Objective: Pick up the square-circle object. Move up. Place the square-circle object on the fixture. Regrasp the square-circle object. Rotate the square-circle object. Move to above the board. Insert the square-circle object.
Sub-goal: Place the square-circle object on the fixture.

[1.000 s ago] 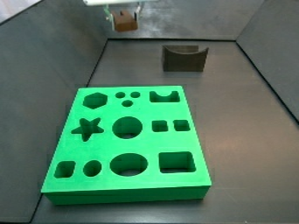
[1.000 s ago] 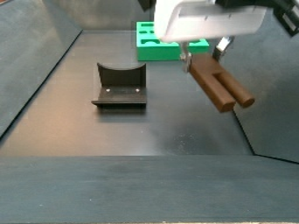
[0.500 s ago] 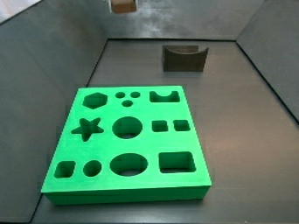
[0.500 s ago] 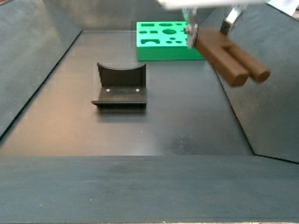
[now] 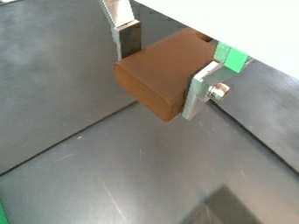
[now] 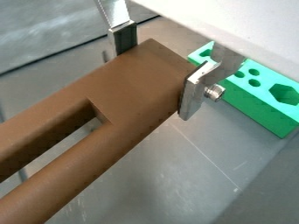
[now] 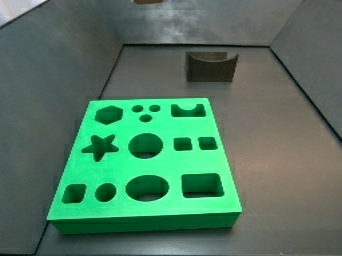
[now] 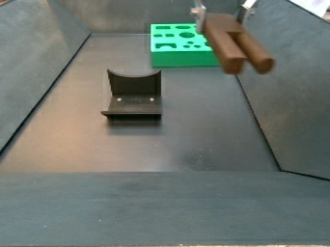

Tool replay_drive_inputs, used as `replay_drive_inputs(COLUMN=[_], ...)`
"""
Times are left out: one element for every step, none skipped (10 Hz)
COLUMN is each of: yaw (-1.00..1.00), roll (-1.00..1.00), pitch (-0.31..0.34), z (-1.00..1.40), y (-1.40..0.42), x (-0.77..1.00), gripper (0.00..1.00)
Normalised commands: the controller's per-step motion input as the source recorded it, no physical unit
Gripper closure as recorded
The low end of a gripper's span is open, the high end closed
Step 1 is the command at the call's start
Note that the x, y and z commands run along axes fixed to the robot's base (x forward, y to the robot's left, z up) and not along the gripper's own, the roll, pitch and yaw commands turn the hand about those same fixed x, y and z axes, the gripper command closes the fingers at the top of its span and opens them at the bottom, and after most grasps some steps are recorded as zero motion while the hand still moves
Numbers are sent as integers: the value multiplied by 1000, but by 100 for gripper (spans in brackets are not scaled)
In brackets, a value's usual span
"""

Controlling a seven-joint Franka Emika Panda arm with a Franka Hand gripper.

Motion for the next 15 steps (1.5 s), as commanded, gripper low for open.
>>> replay_drive_inputs(yaw=[-300, -195, -131, -84, -58, -38, -19, -9, -3, 4, 8, -53, -54, -68, -71], roll=[-94, -99, -105, -111, -112, -108, -102, -94, -88, -84, -83, -1000, -1000, -1000, -1000], pitch=[44, 60, 76, 98, 110, 115, 116, 123, 127, 129, 136, 103, 102, 107, 113], z=[59, 57, 54, 50, 48, 46, 40, 40, 37, 31, 31, -174, -184, -111, -67], y=[-171, -160, -148, -135, -125, -115, -105, -95, -88, -76, -69, -427, -430, -191, -110], x=[1000, 1000, 1000, 1000, 1000, 1000, 1000, 1000, 1000, 1000, 1000, 1000, 1000, 958, 895], gripper=[100, 100, 100, 100, 100, 100, 100, 100, 100, 100, 100, 100, 100, 100, 100])
